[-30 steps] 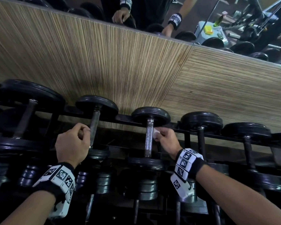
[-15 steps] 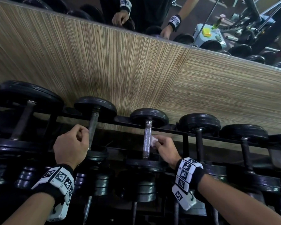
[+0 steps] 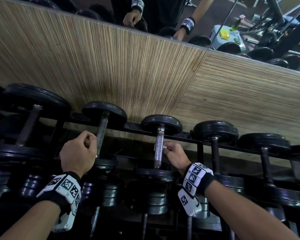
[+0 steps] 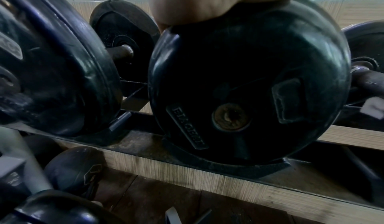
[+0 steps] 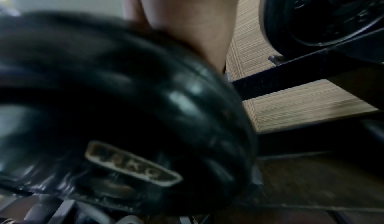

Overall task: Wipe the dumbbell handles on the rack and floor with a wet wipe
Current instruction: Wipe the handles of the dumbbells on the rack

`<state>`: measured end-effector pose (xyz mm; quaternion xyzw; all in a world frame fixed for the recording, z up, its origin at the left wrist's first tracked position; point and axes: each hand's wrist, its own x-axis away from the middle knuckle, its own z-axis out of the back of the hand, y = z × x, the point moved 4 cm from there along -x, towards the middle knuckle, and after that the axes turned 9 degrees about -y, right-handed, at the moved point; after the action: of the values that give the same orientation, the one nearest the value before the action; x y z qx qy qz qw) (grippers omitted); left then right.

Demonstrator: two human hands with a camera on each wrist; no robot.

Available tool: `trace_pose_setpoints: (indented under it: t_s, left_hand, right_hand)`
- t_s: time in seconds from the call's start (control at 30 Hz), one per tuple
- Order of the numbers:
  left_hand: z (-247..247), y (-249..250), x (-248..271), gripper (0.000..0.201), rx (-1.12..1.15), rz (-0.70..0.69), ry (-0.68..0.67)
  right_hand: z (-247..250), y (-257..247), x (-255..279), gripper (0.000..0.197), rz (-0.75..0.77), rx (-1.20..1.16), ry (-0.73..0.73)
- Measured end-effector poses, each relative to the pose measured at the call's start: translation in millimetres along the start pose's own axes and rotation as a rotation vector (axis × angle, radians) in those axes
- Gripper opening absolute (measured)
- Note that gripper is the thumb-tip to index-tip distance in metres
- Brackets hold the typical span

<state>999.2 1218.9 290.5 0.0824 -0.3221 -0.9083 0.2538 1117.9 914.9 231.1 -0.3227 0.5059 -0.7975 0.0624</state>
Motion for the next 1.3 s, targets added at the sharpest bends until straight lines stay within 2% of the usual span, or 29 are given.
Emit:
trace_pose_setpoints:
  t_s: [0.23, 0.43, 0.6, 0.87, 1.0, 1.13, 1.3]
  left_hand:
    - [0.3, -0.7, 0.5, 0.019, -0.003, 0.007, 0.0]
    - [-0.1, -2.0, 0.2, 0.018, 0.003, 0.03, -0.022]
    - [-0.1, -2.2, -0.3, 0.019, 0.012, 0.035, -0.015]
    - [1.3, -1.9, 1.5, 0.025, 0.004, 0.031, -0.027]
    - [1.6, -1.7, 1.4, 0.021, 0.01, 0.042, -0.027]
    - [1.0, -2.5, 0.6, 0.018, 0.001, 0.043, -0.031]
    - [0.5, -3.2, 0.9, 0.02, 0.013, 0.047, -0.02]
  right_hand:
    - [5.8, 10.7, 18.0, 0.026, 0.01, 0.0, -0.067]
    - [-5.1, 7.6, 2.9, 0.023, -0.003, -0.057, -0.117]
    - [3.6, 3.9, 30.2, 0.039, 0.065, -0.013, -0.233]
    - [-1.9, 4.6, 18.3, 0.018, -0.052, 0.005, -0.242]
    - [7.3, 13.0, 28.9, 0.029, -0.051, 0.005, -0.245]
    - [0.8, 10.2, 21.1, 0.018, -0.056, 0.037, -0.261]
    - [7.2, 15.1, 31.2, 0.02, -0.125, -0.004, -0.292]
